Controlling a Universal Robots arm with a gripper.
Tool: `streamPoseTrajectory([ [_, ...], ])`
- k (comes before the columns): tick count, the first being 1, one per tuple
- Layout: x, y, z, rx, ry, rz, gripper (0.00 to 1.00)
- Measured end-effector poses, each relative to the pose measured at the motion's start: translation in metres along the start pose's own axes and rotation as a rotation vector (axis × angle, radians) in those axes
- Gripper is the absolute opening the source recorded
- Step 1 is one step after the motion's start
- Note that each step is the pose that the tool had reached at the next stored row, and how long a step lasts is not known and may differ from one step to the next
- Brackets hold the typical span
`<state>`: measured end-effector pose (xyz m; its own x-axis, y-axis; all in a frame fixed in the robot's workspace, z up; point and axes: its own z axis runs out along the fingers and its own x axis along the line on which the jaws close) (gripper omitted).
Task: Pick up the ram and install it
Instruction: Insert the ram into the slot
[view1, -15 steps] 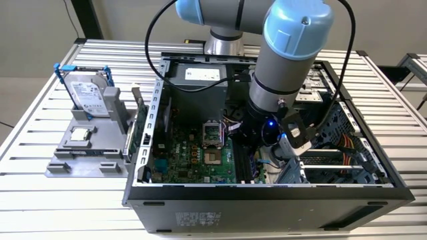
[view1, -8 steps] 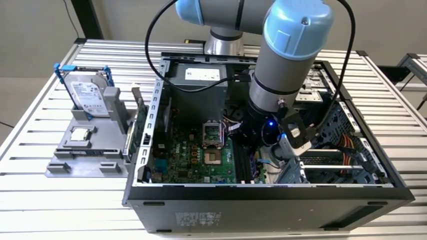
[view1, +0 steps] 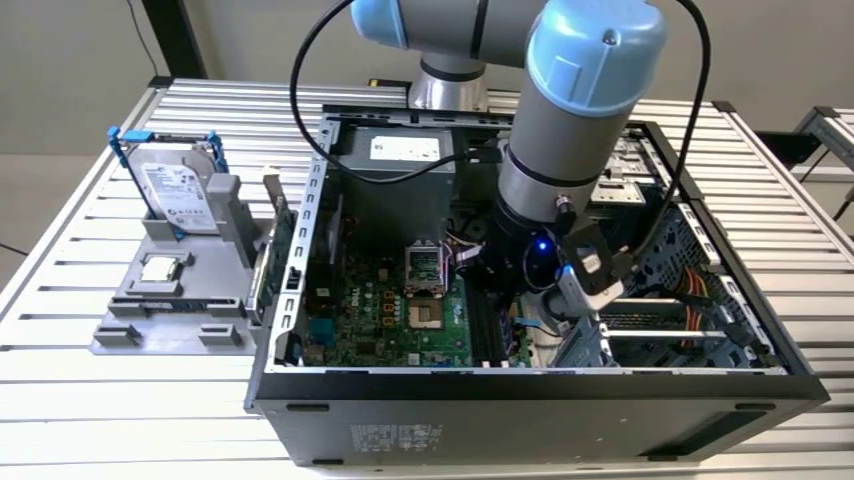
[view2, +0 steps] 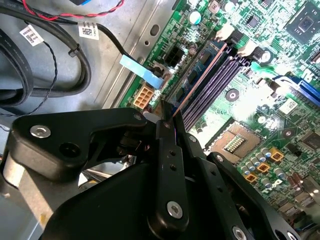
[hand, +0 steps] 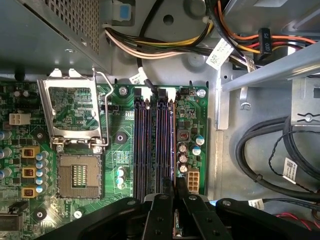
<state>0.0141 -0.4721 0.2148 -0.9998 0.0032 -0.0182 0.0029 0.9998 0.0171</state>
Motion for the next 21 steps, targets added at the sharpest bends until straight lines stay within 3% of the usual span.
streamPoseTrajectory([
  [16,0.0025,0.0022,-0.0018,-0.0002,-0.0001,0.006,0.00],
  [21,0.0027,0.0022,-0.0014,-0.0054,-0.0002,0.015,0.00],
])
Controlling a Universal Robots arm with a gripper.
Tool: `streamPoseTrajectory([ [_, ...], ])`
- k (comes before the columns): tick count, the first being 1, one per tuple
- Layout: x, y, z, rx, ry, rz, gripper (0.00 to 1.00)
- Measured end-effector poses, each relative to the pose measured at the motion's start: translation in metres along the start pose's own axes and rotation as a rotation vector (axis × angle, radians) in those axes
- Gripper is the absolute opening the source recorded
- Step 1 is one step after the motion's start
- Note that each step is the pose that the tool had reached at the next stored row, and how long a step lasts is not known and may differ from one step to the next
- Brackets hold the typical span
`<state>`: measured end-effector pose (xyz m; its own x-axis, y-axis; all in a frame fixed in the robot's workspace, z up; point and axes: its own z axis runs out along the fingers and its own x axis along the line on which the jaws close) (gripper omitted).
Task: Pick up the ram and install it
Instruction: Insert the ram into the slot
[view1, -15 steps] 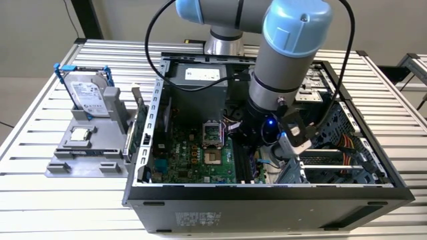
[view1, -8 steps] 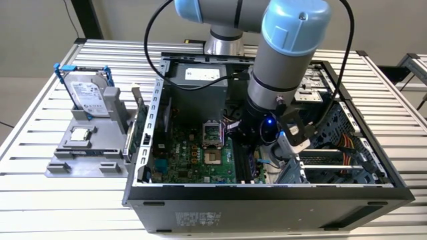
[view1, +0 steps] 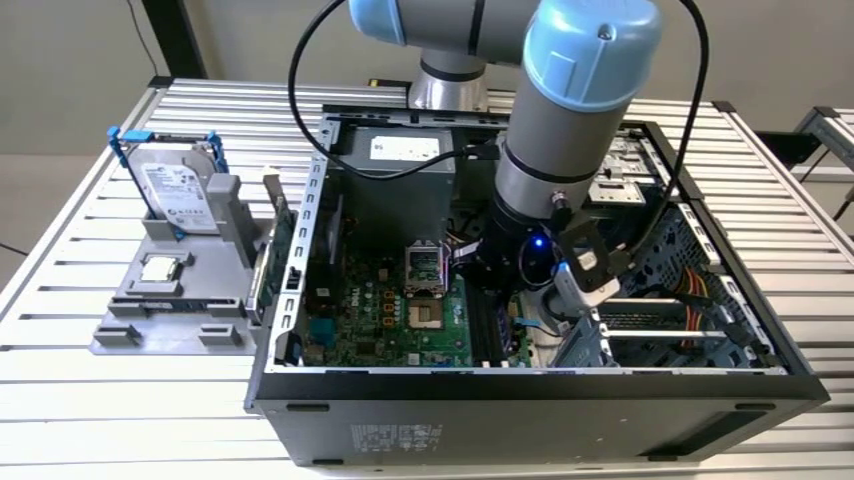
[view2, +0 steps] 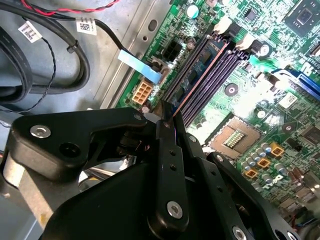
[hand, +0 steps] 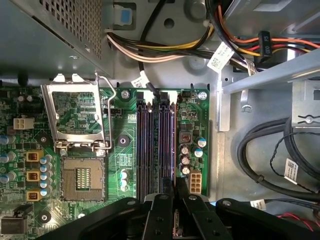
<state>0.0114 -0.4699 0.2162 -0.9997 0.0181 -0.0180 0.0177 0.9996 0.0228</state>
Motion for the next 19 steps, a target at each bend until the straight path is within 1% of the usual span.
streamPoseTrajectory([
  [5,0.0000,-0.0001,0.0021,-0.0043,-0.0002,0.008,0.00],
  [18,0.0000,0.0001,0.0036,-0.0061,-0.0004,0.014,0.00],
  [19,-0.0001,0.0002,0.0038,-0.0068,-0.0006,0.015,1.00],
])
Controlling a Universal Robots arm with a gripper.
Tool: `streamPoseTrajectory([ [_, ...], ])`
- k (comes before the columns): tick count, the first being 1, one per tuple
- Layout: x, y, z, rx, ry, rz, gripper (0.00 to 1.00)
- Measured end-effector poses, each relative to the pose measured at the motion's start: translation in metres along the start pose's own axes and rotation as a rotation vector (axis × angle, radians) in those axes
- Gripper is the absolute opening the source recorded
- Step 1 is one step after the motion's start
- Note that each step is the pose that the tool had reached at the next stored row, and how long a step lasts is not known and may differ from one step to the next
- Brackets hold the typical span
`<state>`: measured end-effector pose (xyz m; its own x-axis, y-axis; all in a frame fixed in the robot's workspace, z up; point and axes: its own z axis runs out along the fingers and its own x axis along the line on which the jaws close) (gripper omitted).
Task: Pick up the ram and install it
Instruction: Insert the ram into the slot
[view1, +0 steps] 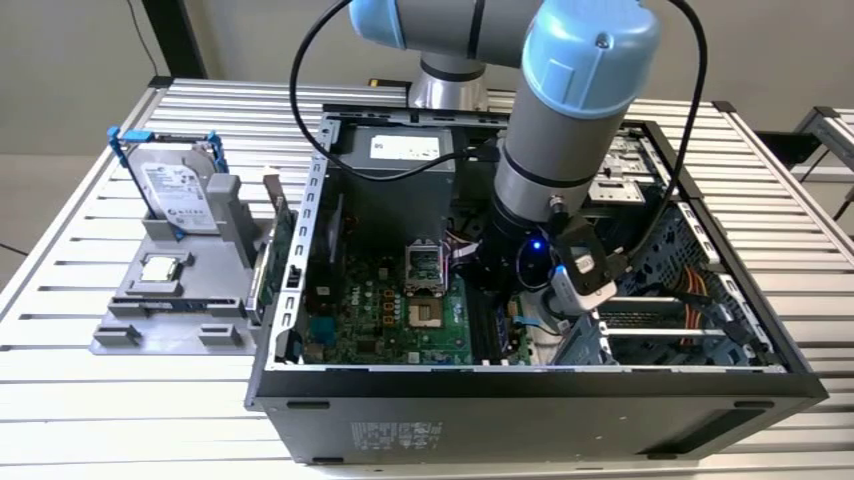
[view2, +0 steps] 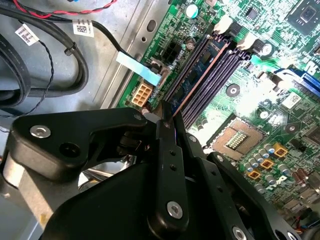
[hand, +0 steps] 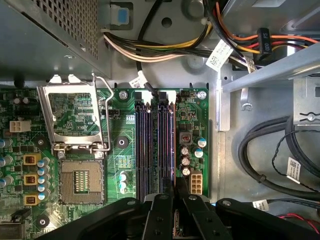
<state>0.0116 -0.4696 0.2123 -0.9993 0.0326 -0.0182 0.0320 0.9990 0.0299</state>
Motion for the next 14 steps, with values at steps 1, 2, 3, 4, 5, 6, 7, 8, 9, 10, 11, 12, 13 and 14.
streamPoseTrajectory([
  [1,0.0000,-0.0001,-0.0001,0.0007,0.0000,0.000,1.00],
  [2,0.0000,-0.0002,-0.0003,0.0011,0.0001,0.000,1.00],
  [3,0.0001,-0.0003,-0.0004,0.0013,0.0002,0.000,1.00],
  [4,0.0000,-0.0003,-0.0004,0.0014,0.0002,0.000,1.00],
  [5,0.0001,-0.0003,-0.0004,0.0014,0.0002,0.001,1.00],
  [6,0.0000,-0.0003,-0.0008,0.0017,0.0003,0.001,1.00],
  [7,0.0001,-0.0003,-0.0019,0.0017,0.0003,0.001,1.00],
  [8,0.0000,-0.0002,-0.0039,0.0013,0.0003,0.001,1.00],
  [9,0.0000,-0.0001,-0.0070,0.0007,0.0003,0.001,1.00],
  [10,-0.0001,0.0000,-0.0103,0.0003,0.0004,0.001,1.00],
  [11,-0.0001,0.0001,-0.0130,-0.0006,0.0004,0.001,1.00],
  [12,-0.0002,0.0001,-0.0156,-0.0017,0.0005,0.001,1.00],
  [13,-0.0002,0.0002,-0.0175,-0.0029,0.0006,0.001,1.00],
  [14,-0.0003,0.0002,-0.0190,-0.0041,0.0007,0.001,1.00],
])
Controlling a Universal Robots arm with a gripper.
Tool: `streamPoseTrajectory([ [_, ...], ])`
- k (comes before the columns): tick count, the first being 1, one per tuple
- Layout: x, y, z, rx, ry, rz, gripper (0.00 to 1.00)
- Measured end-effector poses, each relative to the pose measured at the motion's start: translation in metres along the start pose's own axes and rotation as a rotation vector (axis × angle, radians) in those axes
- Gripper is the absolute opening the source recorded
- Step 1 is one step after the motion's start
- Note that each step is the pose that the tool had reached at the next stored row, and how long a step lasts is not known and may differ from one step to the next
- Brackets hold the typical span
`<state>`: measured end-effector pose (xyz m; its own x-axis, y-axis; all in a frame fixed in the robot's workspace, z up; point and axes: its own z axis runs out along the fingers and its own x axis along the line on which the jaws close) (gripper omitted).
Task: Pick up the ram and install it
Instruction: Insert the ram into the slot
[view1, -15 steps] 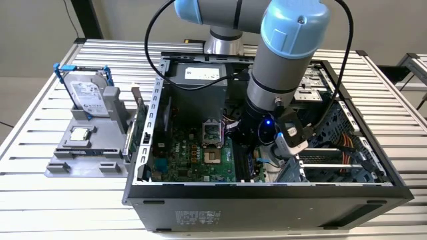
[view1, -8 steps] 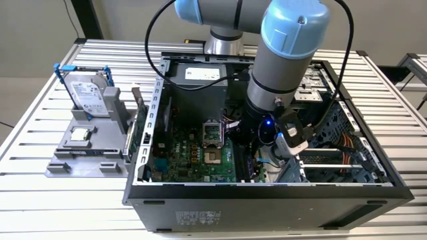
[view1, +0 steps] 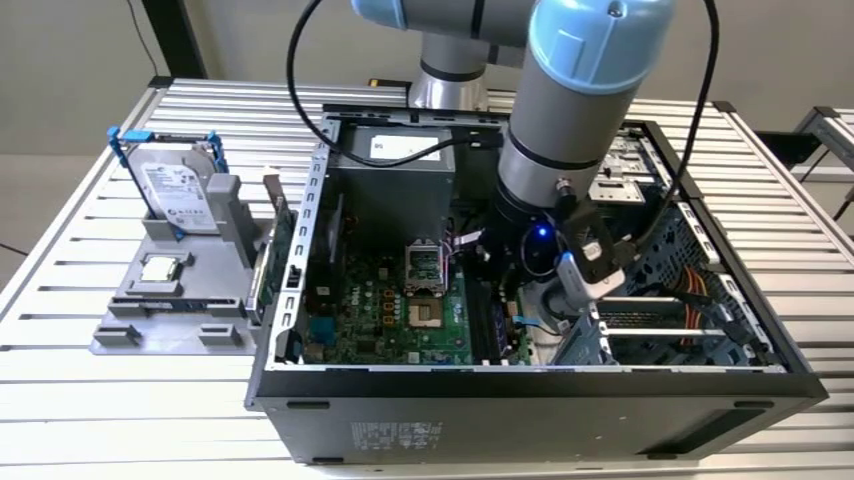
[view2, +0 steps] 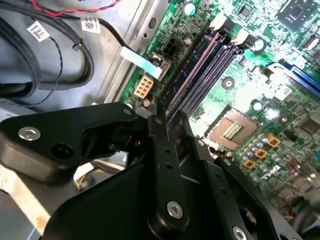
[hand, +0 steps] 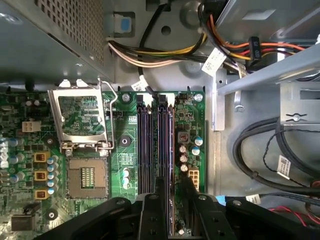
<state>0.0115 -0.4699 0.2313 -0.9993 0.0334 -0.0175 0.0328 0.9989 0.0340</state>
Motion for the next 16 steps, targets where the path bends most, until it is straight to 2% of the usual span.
streamPoseTrajectory([
  [6,-0.0002,0.0003,-0.0123,-0.0062,0.0025,0.000,1.00],
  [11,-0.0003,0.0003,-0.0135,-0.0075,0.0026,0.000,1.00],
  [12,-0.0003,0.0002,-0.0135,-0.0075,0.0026,0.000,0.00],
  [16,-0.0003,0.0002,-0.0136,-0.0077,0.0027,0.000,0.00],
])
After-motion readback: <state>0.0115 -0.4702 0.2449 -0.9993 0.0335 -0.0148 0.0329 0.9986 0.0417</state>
